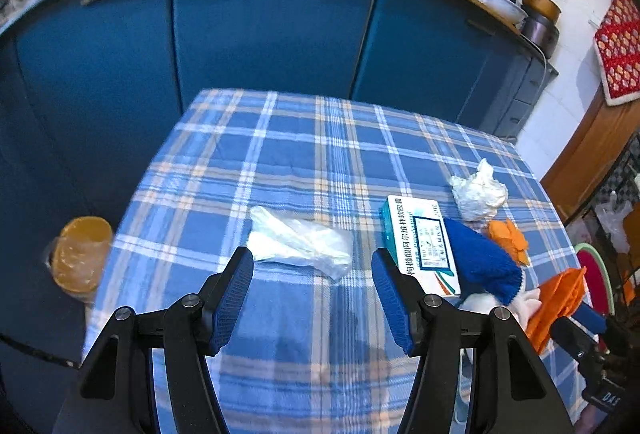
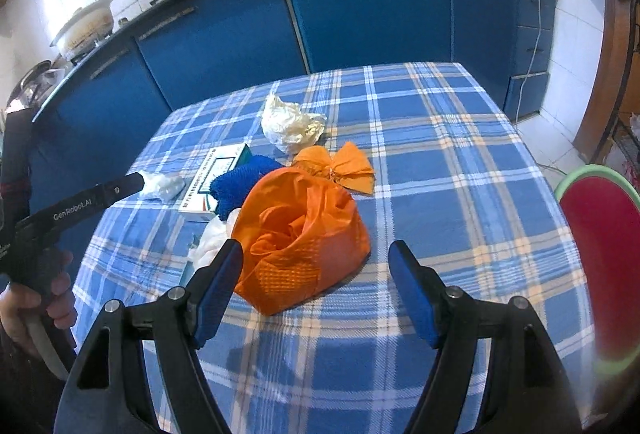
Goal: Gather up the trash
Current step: 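Grasp the white plastic bag with the left tool while the right grasps the orange mesh bag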
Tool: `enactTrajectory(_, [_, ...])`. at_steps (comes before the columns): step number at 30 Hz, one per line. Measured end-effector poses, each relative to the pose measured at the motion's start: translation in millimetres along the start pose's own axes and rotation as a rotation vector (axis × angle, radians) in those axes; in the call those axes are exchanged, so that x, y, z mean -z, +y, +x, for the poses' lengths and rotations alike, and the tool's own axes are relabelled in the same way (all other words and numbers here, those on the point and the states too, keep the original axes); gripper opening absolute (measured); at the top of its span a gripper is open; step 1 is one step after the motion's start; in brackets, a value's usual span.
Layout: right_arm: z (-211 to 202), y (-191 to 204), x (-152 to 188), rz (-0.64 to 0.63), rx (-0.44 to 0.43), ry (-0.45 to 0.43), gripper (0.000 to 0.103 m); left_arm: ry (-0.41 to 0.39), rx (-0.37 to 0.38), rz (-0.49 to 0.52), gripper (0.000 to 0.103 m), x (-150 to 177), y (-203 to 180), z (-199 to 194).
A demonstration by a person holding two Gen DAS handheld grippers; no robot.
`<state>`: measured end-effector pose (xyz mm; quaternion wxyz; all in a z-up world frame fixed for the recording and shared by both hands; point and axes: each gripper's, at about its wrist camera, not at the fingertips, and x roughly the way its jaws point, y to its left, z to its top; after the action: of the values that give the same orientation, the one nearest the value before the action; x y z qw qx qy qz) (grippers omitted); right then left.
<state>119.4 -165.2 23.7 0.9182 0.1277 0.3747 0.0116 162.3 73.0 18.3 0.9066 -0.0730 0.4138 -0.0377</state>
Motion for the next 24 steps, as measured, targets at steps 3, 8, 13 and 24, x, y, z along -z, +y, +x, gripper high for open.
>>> enactTrajectory(3, [9,4,0,0.002,0.022,0.017,0.076,0.025,0.022,-0.020,0.063,0,4,14])
enactTrajectory(8, [20,8,-4,0.008,0.045,0.029,0.076,0.056,0.050,-0.049,0.063,-1,11,29])
enactTrajectory(13, [28,11,-5,0.026,0.060,0.036,0.076,0.078,0.105,-0.091,0.063,-1,22,39])
enactTrajectory(24, [31,14,-2,0.059,0.081,0.043,0.053,0.069,0.204,-0.070,0.028,0,18,38])
